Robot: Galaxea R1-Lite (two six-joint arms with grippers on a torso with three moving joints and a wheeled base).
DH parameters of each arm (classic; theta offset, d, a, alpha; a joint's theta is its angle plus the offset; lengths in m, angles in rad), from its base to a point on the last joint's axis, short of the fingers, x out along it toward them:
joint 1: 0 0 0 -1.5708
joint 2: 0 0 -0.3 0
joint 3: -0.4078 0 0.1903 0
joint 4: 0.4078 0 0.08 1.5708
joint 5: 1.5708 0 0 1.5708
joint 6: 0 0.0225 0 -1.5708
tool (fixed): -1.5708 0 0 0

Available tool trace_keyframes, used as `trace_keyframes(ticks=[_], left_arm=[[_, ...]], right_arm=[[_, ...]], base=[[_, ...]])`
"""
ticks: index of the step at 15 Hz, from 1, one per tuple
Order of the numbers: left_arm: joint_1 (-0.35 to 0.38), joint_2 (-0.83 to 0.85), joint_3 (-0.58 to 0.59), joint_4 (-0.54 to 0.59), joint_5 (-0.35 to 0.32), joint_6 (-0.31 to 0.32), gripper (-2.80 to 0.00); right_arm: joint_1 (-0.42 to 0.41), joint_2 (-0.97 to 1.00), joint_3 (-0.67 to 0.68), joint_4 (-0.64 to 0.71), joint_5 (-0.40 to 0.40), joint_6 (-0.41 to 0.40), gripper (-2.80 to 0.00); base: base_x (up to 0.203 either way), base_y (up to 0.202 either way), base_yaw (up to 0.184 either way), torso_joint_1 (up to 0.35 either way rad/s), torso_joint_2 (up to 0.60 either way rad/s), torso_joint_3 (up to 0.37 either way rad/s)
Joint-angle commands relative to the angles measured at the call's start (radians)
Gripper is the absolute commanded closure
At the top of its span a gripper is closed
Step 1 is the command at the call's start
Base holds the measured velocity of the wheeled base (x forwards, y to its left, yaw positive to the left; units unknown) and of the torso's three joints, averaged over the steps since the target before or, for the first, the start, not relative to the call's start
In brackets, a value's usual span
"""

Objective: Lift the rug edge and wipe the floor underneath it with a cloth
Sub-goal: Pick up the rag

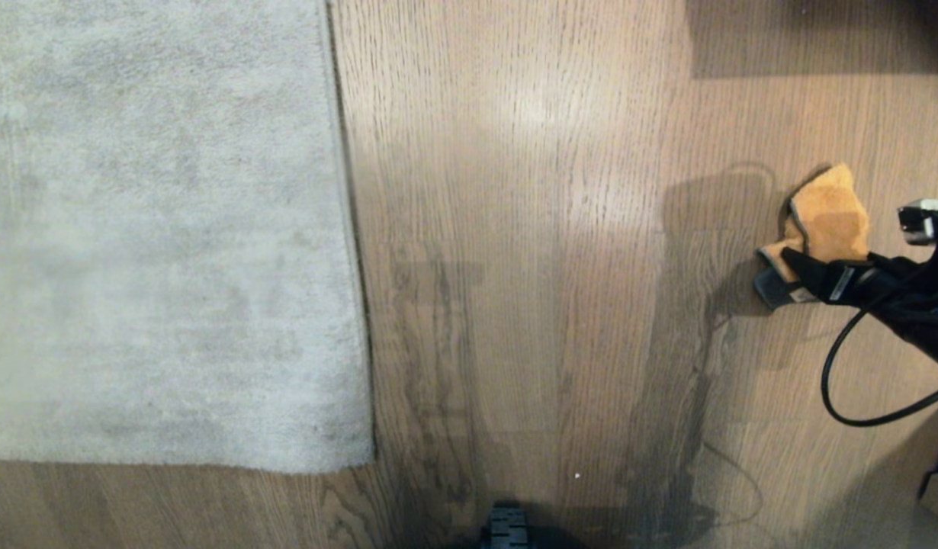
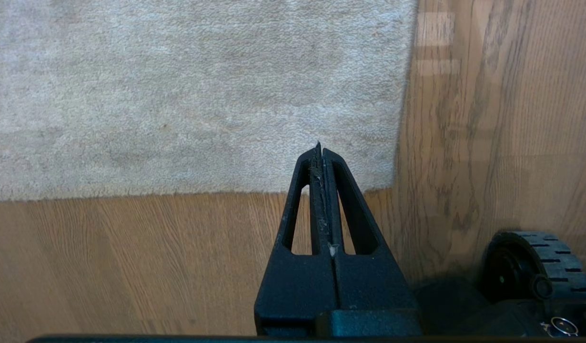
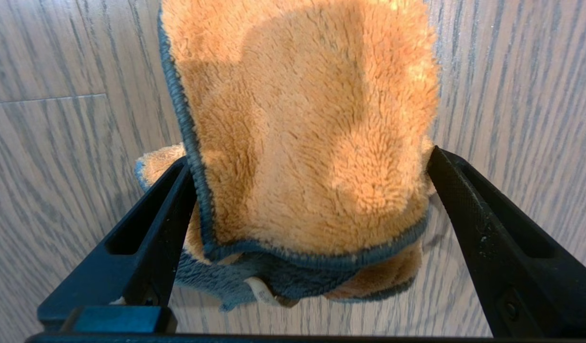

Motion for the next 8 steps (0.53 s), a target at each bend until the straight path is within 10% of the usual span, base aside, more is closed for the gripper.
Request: trace_keyframes(ticks=[1, 5, 6, 8], left_arm=[[0.0, 0.0, 0.0, 0.0, 0.0, 0.0, 0.0], [0.0, 0.0, 0.0, 0.0, 0.0, 0.0, 0.0], [0.0, 0.0, 0.0, 0.0, 0.0, 0.0, 0.0], [0.0, 0.0, 0.0, 0.0, 0.0, 0.0, 0.0]], right_arm=[[0.0, 0.013, -0.008, -0.007, 0.002, 0.0, -2.8], [0.0, 0.042, -0.008, -0.053, 0.012, 0.0, -2.8], [0.0, 0.046, -0.008, -0.062, 0.019, 0.002, 0.0], [0.0, 0.045, -0.008, -0.062, 0.024, 0.002, 0.0]], base=[[0.0, 0.0, 0.0, 0.0, 0.0, 0.0], [0.0, 0.0, 0.0, 0.0, 0.0, 0.0], [0.0, 0.0, 0.0, 0.0, 0.0, 0.0], [0.0, 0.0, 0.0, 0.0, 0.0, 0.0]])
